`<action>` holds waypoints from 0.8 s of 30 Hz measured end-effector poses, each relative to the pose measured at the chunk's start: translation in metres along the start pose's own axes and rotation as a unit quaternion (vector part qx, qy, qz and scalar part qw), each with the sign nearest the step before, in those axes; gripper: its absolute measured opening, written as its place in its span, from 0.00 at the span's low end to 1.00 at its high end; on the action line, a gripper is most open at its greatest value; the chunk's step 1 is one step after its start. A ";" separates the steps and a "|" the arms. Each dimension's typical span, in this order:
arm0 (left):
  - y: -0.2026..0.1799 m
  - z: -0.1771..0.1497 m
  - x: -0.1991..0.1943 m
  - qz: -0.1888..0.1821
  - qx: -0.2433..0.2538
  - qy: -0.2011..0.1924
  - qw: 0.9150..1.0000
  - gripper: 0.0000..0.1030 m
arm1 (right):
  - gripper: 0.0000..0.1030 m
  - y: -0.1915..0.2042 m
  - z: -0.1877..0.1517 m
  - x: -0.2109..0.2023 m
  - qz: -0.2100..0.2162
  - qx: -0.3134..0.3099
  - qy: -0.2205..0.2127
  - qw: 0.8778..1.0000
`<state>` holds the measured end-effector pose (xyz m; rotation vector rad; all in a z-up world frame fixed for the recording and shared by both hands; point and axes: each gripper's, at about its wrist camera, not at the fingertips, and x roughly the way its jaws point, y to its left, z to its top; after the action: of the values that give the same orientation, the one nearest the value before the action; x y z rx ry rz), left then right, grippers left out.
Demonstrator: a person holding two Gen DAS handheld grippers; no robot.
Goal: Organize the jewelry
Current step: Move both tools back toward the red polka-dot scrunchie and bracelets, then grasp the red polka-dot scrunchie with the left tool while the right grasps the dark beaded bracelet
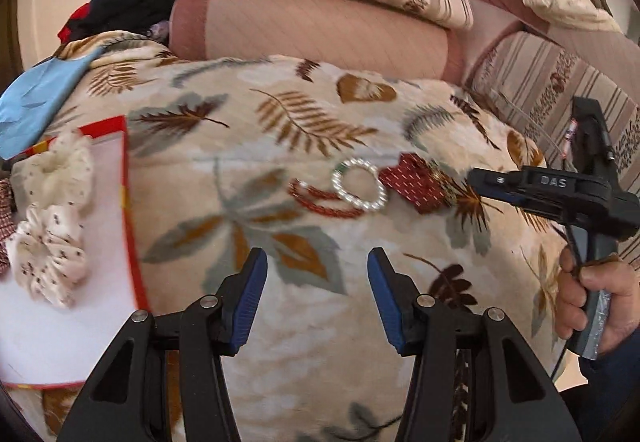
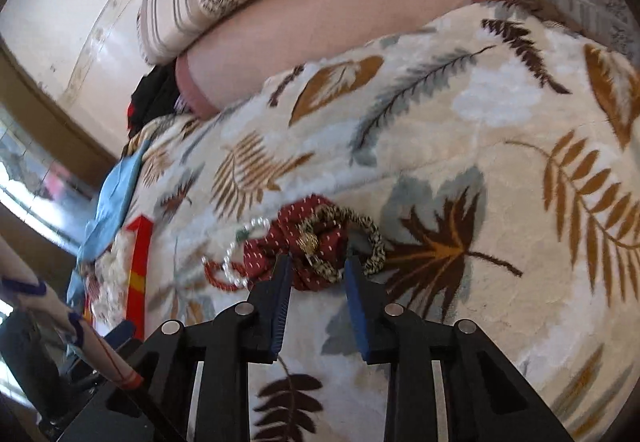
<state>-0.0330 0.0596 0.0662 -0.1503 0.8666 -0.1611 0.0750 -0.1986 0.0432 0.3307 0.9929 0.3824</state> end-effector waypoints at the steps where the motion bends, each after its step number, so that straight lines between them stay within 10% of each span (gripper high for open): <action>1: -0.003 -0.001 0.002 0.001 0.002 0.003 1.000 0.50 | 0.29 -0.002 0.000 0.003 -0.005 -0.010 0.005 1.000; 9: -0.004 -0.006 0.015 0.013 -0.010 0.028 0.999 0.50 | 0.29 0.018 0.000 0.041 -0.020 -0.101 0.040 0.994; 12: 0.001 -0.006 0.015 0.018 -0.019 0.036 0.999 0.50 | 0.09 0.024 -0.002 0.049 -0.057 -0.130 0.043 0.989; 24: -0.037 0.031 0.033 -0.028 0.002 0.036 0.999 0.56 | 0.09 -0.007 0.011 -0.039 0.035 0.004 -0.058 0.998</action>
<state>0.0088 0.0191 0.0682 -0.1665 0.9337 -0.2225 0.0665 -0.2239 0.0751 0.3920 0.8706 0.4179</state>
